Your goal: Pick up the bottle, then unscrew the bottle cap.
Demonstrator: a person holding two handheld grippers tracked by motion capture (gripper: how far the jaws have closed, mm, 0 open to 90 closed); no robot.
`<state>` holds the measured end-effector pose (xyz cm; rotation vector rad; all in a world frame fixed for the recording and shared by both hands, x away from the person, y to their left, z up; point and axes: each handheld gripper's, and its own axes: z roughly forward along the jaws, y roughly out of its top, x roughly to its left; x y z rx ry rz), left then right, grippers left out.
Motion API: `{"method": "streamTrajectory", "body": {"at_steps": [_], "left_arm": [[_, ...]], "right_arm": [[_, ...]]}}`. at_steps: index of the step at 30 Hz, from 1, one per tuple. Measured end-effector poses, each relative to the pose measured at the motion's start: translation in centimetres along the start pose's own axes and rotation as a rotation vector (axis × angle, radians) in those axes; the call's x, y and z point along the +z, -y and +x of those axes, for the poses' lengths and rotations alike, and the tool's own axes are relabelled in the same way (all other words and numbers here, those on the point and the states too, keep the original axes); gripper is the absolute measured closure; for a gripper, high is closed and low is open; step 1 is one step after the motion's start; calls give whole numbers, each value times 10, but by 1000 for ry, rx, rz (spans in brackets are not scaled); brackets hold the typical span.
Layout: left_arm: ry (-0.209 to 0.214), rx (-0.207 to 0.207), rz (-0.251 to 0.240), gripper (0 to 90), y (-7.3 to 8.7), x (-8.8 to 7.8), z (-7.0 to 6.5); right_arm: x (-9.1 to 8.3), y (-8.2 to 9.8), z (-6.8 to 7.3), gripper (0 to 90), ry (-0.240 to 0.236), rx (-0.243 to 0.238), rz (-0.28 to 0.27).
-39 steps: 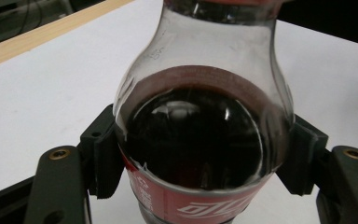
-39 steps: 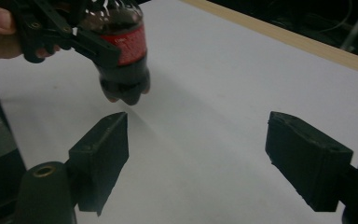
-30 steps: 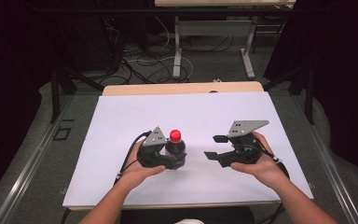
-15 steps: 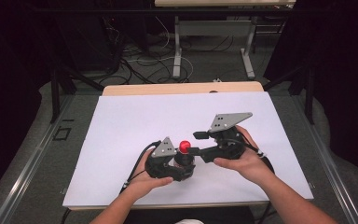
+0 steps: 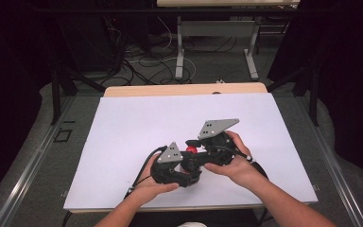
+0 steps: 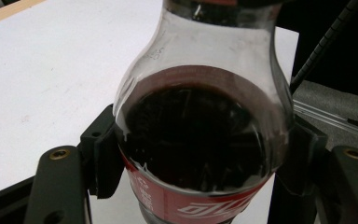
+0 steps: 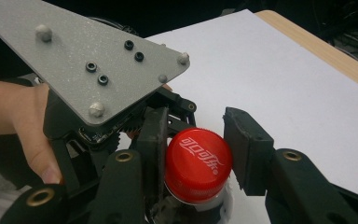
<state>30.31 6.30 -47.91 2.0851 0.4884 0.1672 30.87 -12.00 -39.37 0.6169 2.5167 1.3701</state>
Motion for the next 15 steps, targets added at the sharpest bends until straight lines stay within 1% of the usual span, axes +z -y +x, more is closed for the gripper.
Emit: {"method": "streamTrajectory", "body": {"at_steps": [1,2,3,4,5,6,7,9,10,11,12,13,14,15], "left_arm": [[4,-4,7,304,0,-1,-1],[5,-8,-2,304,1,0,-2],[2,12,1,305,0,-1,-1],[5,15,2,305,0,-1,-1],[8,16,4,305,0,-1,-1],[11,17,4,306,0,-1,-1],[11,17,4,307,0,-1,-1],[43,5,5,307,-1,-2,-2],[46,16,4,307,-1,-3,-2],[57,13,5,307,-1,-3,-2],[67,16,4,307,-1,-3,-2],[78,21,5,307,-1,-3,-3],[85,25,1,306,-1,-3,-3],[86,30,-1,306,-1,-3,-4]], "right_arm": [[-1,0,0,611,-7,2,11],[-1,0,-1,612,-15,1,11],[-2,0,-1,613,-24,-3,14],[-2,0,-2,614,-38,-8,10],[-2,0,-3,615,-47,-16,14],[-3,0,-4,616,-67,-17,21],[-2,-1,-7,616,-81,-29,18],[-2,-2,-12,616,-133,-62,14],[-3,-2,-14,617,-160,-51,22],[-2,-3,-17,617,-200,-88,18],[-2,-3,-19,617,-229,-103,14],[-3,-4,-22,617,-269,-118,26],[-2,-4,-24,617,-302,-145,15],[-2,-5,-27,617,-335,-160,29]]}}
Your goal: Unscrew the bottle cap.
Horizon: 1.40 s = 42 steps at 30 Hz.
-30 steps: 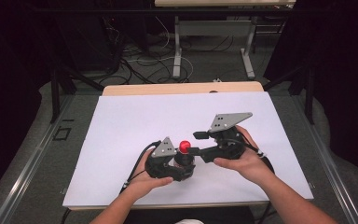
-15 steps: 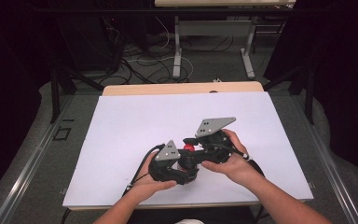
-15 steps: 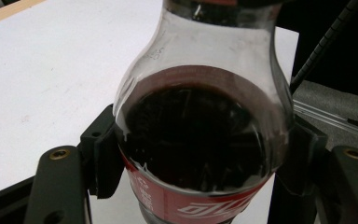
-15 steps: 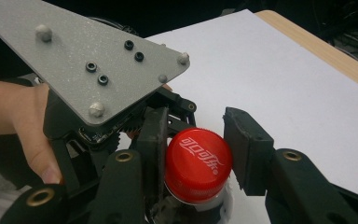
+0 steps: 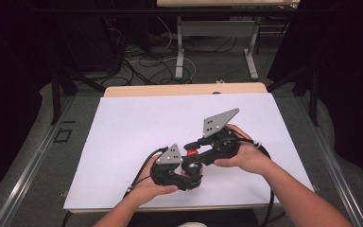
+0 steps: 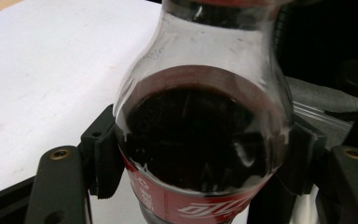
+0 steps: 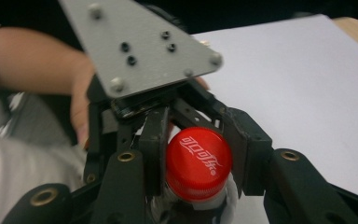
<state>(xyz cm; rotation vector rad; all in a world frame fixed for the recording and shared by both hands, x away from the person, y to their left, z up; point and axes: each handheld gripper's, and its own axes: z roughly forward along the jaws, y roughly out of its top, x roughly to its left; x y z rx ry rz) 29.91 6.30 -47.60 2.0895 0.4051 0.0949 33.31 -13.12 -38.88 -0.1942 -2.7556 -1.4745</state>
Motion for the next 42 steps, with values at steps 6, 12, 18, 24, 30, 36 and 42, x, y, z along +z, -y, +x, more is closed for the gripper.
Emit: {"method": "streamTrajectory", "body": {"at_steps": [6,12,18,24,30,36,42], "left_arm": [[-34,-9,14,304,0,1,1],[-98,-38,-5,302,1,-3,7],[-118,-55,-5,303,1,-4,4],[-101,-44,-15,304,1,-5,4],[-33,-28,-15,305,1,-7,0],[-29,-23,-23,303,-2,-7,-1],[-86,-26,-17,303,-3,-8,0]], "right_arm": [[-1,1,-9,541,-68,-1,6],[-2,-4,12,436,135,35,-43],[8,-2,25,458,303,118,-47],[14,-2,29,610,344,97,-50],[5,-2,8,614,81,-1,-26],[-2,-7,-4,573,-50,-24,4],[0,-17,17,489,139,90,55]]}}
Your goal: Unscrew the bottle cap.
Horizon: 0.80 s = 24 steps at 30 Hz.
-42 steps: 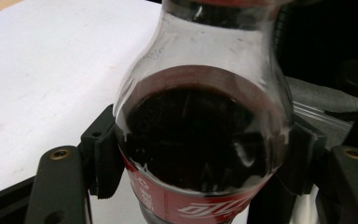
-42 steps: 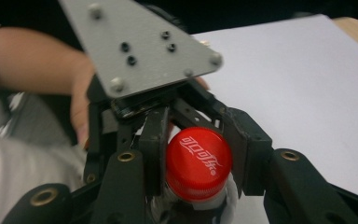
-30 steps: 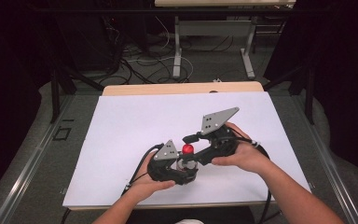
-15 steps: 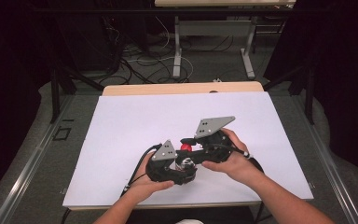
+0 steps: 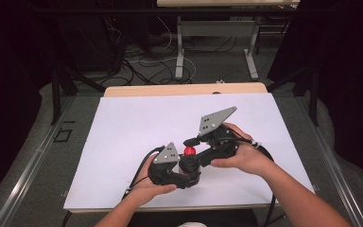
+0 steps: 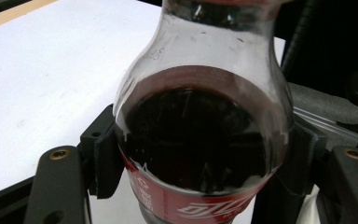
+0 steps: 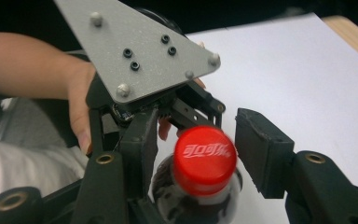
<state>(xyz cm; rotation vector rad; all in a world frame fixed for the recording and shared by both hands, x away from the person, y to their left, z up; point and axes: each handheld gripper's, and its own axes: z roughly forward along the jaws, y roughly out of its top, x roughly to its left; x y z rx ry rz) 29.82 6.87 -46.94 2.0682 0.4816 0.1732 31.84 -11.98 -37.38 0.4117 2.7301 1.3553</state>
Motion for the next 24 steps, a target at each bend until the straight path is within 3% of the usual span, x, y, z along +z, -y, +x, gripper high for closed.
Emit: {"method": "streamTrajectory", "body": {"at_steps": [1,3,6,8,10,12,15,17,20,22,23,24], "left_arm": [[-6,-5,-5,303,0,0,0],[-21,-7,-1,302,-1,0,0],[-33,-22,4,303,-1,0,-1],[-40,-22,4,303,-1,1,-1],[-49,-27,9,303,0,1,-1],[-44,-20,10,303,0,2,-1],[-39,-9,23,304,1,2,-2],[-11,-7,18,304,2,3,-2],[41,-3,13,305,2,2,-2],[75,-6,10,305,2,2,-4],[84,4,10,305,2,3,-6],[91,7,11,305,1,4,-6]], "right_arm": [[2,-1,4,489,44,46,12],[5,-2,10,496,127,80,46],[7,-4,13,527,183,167,45],[7,-4,13,534,207,215,40],[6,-5,13,573,202,291,18],[7,-4,13,592,210,288,31],[6,-5,12,602,190,243,67],[7,-7,9,609,141,171,90],[6,-10,-3,610,-4,56,116],[4,-13,-11,610,-96,3,158],[4,-16,-14,610,-146,-73,180],[4,-18,-16,609,-188,-121,198]]}}
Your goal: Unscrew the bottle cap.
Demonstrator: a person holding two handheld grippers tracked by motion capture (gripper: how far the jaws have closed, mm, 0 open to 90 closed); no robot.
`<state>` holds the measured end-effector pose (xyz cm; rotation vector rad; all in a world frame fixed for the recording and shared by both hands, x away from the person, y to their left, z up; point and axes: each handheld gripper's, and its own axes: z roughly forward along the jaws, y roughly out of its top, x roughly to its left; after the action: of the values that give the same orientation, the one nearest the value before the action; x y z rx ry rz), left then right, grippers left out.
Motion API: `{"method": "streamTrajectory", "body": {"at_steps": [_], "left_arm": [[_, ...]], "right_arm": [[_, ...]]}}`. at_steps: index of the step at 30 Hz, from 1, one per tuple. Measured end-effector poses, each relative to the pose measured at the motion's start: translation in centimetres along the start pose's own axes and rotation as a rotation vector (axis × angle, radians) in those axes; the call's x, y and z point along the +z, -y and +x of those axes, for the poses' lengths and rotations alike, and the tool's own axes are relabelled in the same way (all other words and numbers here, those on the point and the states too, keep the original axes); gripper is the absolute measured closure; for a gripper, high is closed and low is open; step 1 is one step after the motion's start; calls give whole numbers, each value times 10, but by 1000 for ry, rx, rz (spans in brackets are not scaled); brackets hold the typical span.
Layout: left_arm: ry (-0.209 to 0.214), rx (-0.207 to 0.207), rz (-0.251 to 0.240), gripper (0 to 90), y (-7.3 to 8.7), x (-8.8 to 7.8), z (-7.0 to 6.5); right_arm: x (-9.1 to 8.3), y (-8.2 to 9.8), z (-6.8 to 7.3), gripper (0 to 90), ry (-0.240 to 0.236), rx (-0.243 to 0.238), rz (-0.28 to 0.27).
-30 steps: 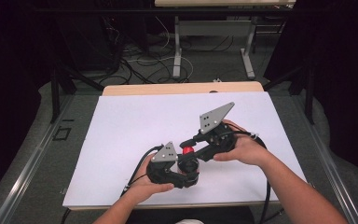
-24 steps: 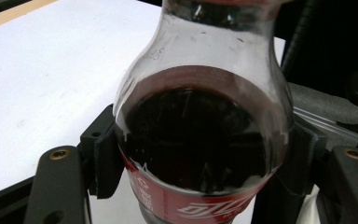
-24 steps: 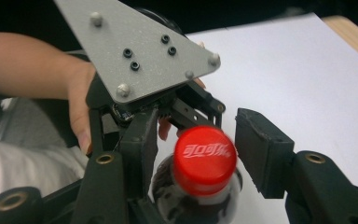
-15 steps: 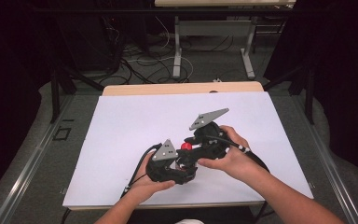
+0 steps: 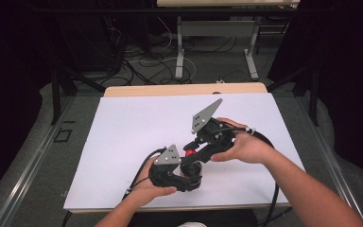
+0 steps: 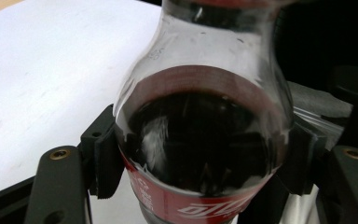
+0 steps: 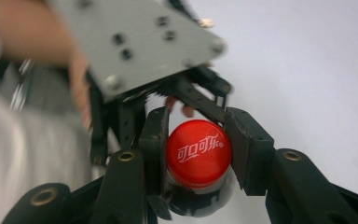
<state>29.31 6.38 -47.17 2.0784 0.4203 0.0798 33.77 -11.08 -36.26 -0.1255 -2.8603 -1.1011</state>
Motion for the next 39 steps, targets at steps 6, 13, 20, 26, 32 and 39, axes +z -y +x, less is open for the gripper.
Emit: {"method": "streamTrajectory", "body": {"at_steps": [6,13,20,26,32,39], "left_arm": [[-29,7,13,303,-1,1,-1],[-109,1,3,303,-2,-3,3],[-133,-16,8,303,-2,-1,3],[-94,-5,17,304,0,0,2],[-53,20,14,303,0,1,-2],[-97,-2,6,303,0,-2,2]], "right_arm": [[0,-10,1,547,0,-46,93],[1,-9,24,494,234,206,-11],[6,-6,32,592,375,343,-18],[1,-3,12,610,169,196,37],[-1,-7,-4,607,-67,-183,86],[-3,-10,0,473,38,19,27]]}}
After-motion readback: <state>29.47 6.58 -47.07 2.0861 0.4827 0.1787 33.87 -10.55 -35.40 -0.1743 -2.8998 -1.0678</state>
